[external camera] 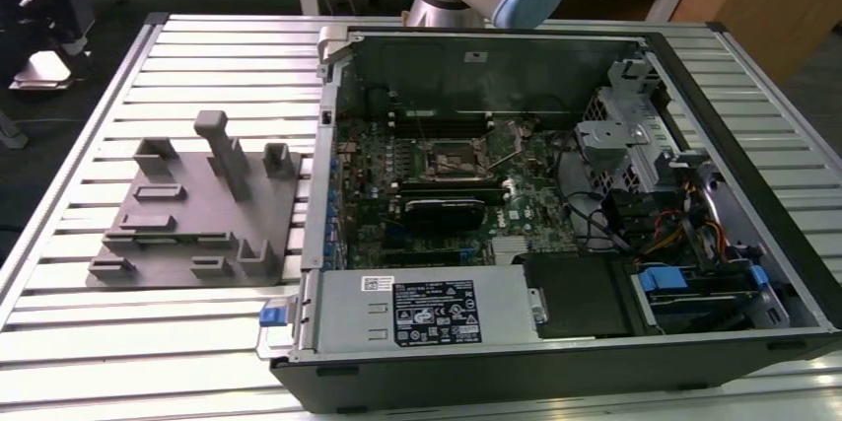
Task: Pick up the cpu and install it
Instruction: 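Pick up the cpu and move it towards the insertion slot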
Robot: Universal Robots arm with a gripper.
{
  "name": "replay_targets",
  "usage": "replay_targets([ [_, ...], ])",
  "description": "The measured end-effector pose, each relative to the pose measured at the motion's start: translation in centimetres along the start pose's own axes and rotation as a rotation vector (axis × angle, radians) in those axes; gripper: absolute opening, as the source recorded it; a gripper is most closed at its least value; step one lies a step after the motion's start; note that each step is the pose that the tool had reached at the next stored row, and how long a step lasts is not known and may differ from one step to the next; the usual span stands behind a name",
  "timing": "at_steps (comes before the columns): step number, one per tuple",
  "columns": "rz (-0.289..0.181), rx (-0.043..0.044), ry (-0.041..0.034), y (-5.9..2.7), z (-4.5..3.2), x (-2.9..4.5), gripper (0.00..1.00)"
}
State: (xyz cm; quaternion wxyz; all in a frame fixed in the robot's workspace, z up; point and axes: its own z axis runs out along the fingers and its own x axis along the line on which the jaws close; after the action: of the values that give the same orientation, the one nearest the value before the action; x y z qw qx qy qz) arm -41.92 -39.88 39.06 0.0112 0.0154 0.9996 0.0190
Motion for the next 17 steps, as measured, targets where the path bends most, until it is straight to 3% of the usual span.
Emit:
replay_targets([
  [17,0.000,-0.0001,-0.0002,0.11,0.05,-1.46,0.55],
])
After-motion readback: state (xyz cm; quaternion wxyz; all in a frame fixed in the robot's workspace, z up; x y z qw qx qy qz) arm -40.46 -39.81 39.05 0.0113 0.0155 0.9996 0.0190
